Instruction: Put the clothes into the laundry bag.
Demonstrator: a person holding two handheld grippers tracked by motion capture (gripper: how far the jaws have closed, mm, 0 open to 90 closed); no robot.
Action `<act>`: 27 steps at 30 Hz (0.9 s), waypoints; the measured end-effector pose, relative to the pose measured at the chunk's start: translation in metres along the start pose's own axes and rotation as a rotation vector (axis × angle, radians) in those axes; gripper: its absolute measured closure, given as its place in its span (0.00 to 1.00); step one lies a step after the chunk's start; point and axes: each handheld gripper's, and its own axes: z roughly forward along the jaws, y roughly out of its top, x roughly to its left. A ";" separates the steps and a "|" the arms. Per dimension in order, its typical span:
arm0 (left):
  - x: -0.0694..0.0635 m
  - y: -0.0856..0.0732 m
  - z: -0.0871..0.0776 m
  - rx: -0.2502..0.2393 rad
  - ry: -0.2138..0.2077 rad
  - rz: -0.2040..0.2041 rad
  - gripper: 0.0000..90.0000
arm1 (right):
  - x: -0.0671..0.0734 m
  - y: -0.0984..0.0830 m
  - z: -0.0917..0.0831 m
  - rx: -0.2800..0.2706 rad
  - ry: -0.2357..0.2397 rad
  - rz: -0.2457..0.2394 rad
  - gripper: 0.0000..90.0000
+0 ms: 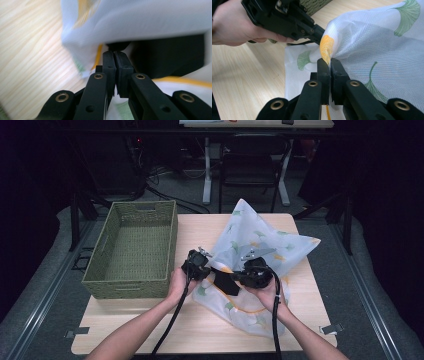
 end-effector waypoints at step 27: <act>-0.005 0.017 0.007 -0.119 -0.155 -0.103 0.97 | 0.003 0.005 -0.004 -0.058 0.002 0.009 0.97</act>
